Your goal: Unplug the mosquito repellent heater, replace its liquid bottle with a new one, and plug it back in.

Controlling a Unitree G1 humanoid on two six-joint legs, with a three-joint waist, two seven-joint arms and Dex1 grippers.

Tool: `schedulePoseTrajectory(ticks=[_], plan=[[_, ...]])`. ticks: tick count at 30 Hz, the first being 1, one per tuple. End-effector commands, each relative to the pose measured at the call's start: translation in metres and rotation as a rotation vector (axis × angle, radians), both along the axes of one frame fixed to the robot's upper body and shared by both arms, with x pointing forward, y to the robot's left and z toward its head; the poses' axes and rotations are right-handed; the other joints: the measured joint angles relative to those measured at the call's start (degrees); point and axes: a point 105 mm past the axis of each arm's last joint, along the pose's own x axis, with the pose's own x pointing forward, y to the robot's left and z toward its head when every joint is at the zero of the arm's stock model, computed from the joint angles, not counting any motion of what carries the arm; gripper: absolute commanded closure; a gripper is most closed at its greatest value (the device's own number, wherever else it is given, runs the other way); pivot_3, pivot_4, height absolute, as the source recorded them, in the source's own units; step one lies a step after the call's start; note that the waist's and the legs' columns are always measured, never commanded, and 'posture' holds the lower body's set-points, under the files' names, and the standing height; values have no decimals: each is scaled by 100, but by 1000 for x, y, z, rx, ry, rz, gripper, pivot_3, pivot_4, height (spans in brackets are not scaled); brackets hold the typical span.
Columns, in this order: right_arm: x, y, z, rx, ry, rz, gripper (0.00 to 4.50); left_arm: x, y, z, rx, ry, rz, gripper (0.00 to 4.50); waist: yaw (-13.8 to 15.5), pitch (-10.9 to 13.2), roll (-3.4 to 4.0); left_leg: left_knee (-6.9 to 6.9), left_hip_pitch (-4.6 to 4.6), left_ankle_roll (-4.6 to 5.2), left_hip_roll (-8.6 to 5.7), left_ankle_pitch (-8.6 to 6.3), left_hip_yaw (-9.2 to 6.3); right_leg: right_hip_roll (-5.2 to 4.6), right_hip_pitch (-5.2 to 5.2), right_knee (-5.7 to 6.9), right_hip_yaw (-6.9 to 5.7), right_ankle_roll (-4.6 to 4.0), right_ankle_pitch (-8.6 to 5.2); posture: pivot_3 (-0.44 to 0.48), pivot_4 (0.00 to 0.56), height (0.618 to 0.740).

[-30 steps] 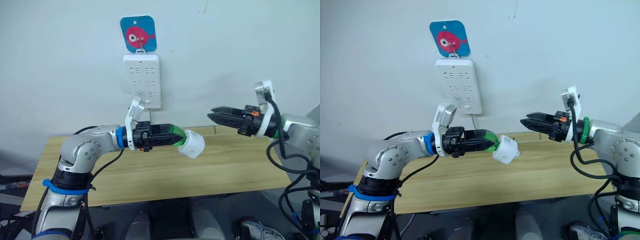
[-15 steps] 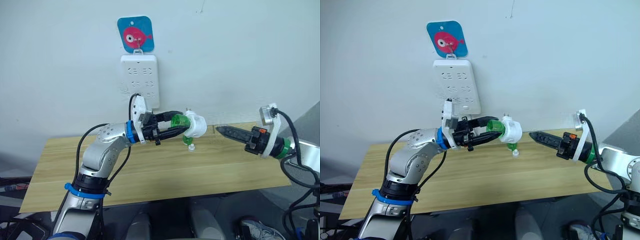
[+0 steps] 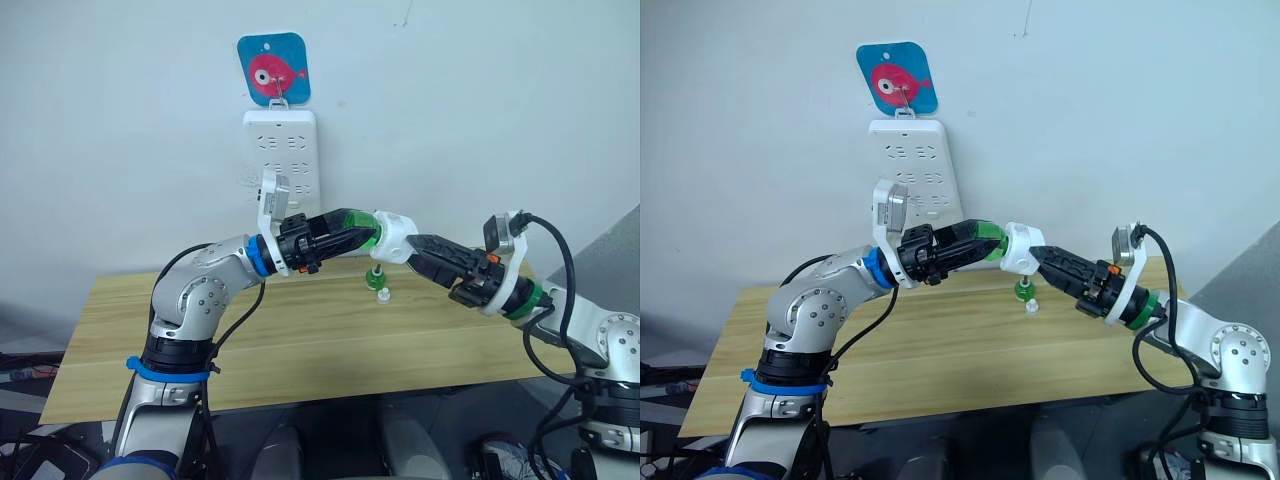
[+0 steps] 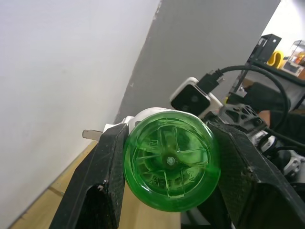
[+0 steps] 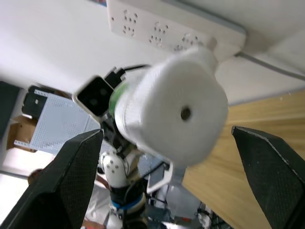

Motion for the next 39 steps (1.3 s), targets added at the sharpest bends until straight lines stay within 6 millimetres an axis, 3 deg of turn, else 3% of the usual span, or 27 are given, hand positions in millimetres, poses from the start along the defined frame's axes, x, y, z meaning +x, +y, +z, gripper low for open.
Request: schedulePoseTrajectory(ticks=[1,13,16,25,29,36,39], plan=[[-1,2,15,46,-46,-6,0,-10,-1,18,-33,-56,-42,2231,2,0,0,0,0,0,0,0,0,0,0,0,0,0,0,-141,136,734],[-3,16,19,83,-58,53,0,-19,-3,16,-18,-50,-77,2231,3,-1,2,-1,1,0,0,0,1,0,-1,0,1,0,0,-132,133,734],[-2,15,20,85,-62,53,702,-19,-1,15,-10,-54,-78,2231,3,-2,3,0,1,0,0,0,2,0,-1,0,1,0,0,-131,133,734],[-2,14,22,79,-69,61,721,-21,1,3,46,-62,-85,2231,4,-2,4,-1,1,1,0,0,3,0,-1,1,2,0,0,-129,136,734],[-1,12,22,66,-68,56,1410,-17,4,-3,106,-100,-65,2231,4,-2,4,-1,0,1,-1,0,2,0,-1,1,1,0,0,-131,135,734],[-2,10,20,45,-69,58,1538,-9,6,-5,159,-198,-22,16,4,-2,4,-2,1,1,-1,-1,2,0,-1,1,2,0,0,-132,137,734],[-4,10,19,37,-69,67,1538,-9,3,-9,181,-219,-18,0,7,-2,4,-2,0,1,-1,-1,3,0,-1,1,2,0,0,-133,138,734]])
